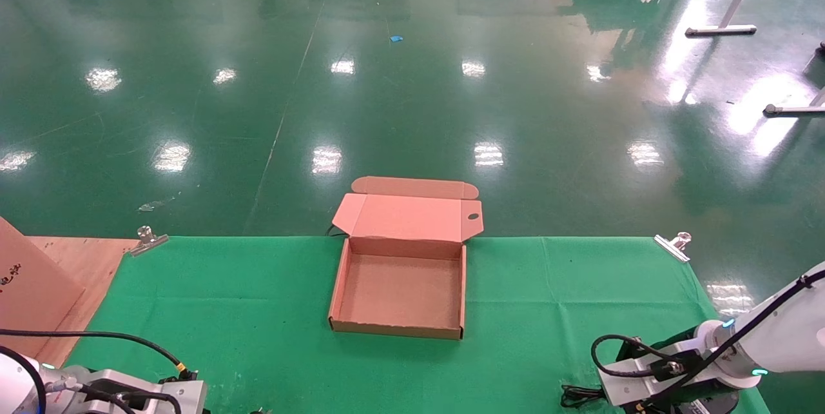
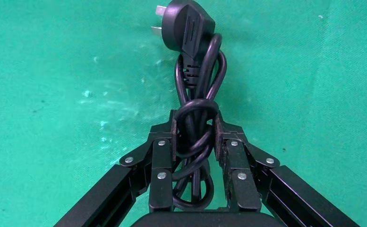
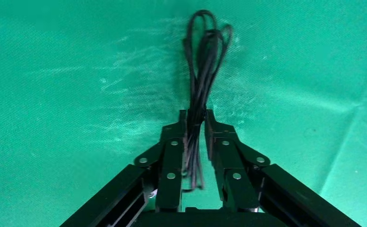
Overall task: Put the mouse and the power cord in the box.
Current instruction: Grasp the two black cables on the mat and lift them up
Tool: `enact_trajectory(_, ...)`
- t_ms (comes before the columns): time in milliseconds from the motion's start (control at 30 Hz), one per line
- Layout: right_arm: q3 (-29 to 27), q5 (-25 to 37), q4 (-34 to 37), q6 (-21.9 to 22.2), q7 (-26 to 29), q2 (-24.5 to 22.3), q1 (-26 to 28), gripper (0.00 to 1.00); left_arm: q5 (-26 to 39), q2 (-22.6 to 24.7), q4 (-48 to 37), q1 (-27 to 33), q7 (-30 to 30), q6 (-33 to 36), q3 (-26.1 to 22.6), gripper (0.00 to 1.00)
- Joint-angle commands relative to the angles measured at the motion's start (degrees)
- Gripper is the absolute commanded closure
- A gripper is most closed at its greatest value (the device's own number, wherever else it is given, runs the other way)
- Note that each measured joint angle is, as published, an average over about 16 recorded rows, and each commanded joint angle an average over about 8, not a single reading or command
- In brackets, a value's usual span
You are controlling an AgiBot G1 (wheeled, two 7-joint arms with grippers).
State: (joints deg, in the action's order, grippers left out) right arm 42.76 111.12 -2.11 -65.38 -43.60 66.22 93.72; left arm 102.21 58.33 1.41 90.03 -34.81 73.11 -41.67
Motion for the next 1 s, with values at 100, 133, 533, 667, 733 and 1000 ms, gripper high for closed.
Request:
enact_trajectory(100, -0.17, -0.25, 0.19, -0.99, -0.35, -0.37, 1.01, 1.0, -0.29, -0.43, 0.1, 1.16, -0.2, 0.89, 0.2, 1.0)
enact_trajectory(133, -0.25, -0.37, 0.19, -1.4, -0.5, -0.57, 1.37, 1.0, -0.4, -0.62, 0.18, 1.61, -0.26, 1.23, 0.28, 1.0)
enact_trajectory(533, -2.82, -4.09, -1.85, -10.95, -2.07, -5.1, 10.22, 1.0, 0.19, -2.21, 5.03, 10.24, -0.7, 5.79, -0.03, 1.0)
enact_trajectory(667, -3.54, -5.15, -3.65, -15.21, -1.4, -6.42, 14.29, 1.0, 0.67, -2.0, 9.02, 13.65, 0.58, 7.3, -0.29, 1.0)
enact_trajectory(733, -3.81, -5.56, -4.83, -17.12, -0.64, -6.72, 16.12, 1.0, 0.71, -1.85, 11.56, 15.23, 1.74, 8.39, -0.3, 1.0)
enact_trajectory(1000, -4.52, -6.51, -11.43, -19.68, 6.1, -4.06, 21.19, 1.0, -0.29, -1.41, 25.09, 18.53, 9.17, 11.5, 0.45, 1.0)
